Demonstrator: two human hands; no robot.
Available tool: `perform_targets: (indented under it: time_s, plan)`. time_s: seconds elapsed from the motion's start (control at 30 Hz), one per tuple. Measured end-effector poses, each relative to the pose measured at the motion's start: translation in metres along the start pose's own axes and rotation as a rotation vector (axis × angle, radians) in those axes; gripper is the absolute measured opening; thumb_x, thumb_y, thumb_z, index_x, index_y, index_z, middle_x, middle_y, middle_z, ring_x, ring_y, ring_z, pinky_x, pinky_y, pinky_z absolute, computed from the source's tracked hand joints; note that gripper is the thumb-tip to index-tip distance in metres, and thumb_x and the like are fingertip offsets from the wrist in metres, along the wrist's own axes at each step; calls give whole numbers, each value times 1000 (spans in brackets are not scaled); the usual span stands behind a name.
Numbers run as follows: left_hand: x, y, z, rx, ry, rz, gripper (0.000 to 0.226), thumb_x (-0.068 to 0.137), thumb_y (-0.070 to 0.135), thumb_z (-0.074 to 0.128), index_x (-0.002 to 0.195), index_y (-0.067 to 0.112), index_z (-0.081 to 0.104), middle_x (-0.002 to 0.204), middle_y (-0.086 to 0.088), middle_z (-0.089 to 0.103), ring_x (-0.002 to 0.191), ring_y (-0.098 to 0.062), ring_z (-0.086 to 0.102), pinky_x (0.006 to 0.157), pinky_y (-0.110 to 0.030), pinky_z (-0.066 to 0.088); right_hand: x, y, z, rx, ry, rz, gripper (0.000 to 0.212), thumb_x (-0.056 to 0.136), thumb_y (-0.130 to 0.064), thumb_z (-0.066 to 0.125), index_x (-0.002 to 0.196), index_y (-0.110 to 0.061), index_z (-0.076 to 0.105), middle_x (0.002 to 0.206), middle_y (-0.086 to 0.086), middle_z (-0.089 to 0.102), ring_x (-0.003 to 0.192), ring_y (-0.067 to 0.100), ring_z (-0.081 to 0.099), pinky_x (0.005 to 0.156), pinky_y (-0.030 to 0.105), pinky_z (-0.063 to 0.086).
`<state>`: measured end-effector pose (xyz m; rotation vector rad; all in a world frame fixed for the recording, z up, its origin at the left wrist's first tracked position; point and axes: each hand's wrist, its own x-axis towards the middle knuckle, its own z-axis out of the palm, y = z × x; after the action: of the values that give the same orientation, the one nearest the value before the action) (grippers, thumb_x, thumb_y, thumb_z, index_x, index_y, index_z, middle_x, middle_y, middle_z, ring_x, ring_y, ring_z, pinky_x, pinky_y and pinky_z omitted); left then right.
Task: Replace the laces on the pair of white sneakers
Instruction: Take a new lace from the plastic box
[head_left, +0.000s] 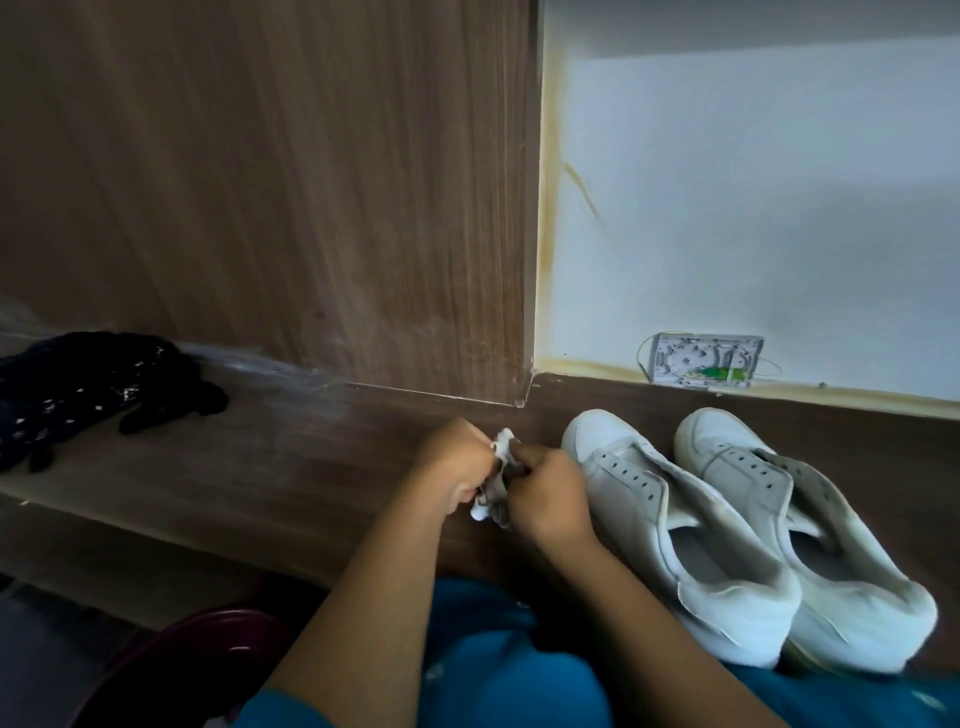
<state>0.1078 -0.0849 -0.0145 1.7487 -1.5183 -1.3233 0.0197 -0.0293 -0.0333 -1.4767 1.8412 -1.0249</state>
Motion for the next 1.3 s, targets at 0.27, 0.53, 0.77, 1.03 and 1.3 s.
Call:
perform_targets:
  time_s: [0.27,0.53,0.77,1.03,1.3]
  plan:
    - [-33,-27,-97,-322,210,58,16,83,-1,65,89,8,53,80,-14,63,63,-19,60,58,-30,54,4,-79,33,-60,-195,-208,25,86,-13,59,104,-23,74,96,2,74,94,12,66,77,20,47]
    - [-74,-83,-218,-271,387,18,24,79,-12,63,65,5,52,59,-14,58,46,-17,60,49,-28,56,-10,-160,142,6,-462,-230,24,85,0,56,89,-12,76,87,8,74,86,21,69,75,34,55]
    - [-81,-137,-271,-170,374,-158,10,74,-12,65,72,-4,60,72,-22,62,65,-30,64,63,-40,59,-25,-175,233,-107,-650,-241,16,84,0,61,93,-5,72,93,14,72,83,23,65,74,41,55]
    - [-79,-127,-284,-156,180,-403,19,94,15,53,108,4,59,85,-9,51,63,-9,62,55,-25,53,-27,-176,261,-464,-701,-367,29,94,-13,50,121,-8,61,111,15,65,97,29,63,71,34,46]
    - [-75,-129,-266,-115,177,-302,64,86,26,65,142,13,37,153,-7,26,139,-32,25,101,-53,33,-16,-172,214,-260,-711,-265,43,95,-8,47,137,-12,46,117,11,61,64,8,41,48,19,29]
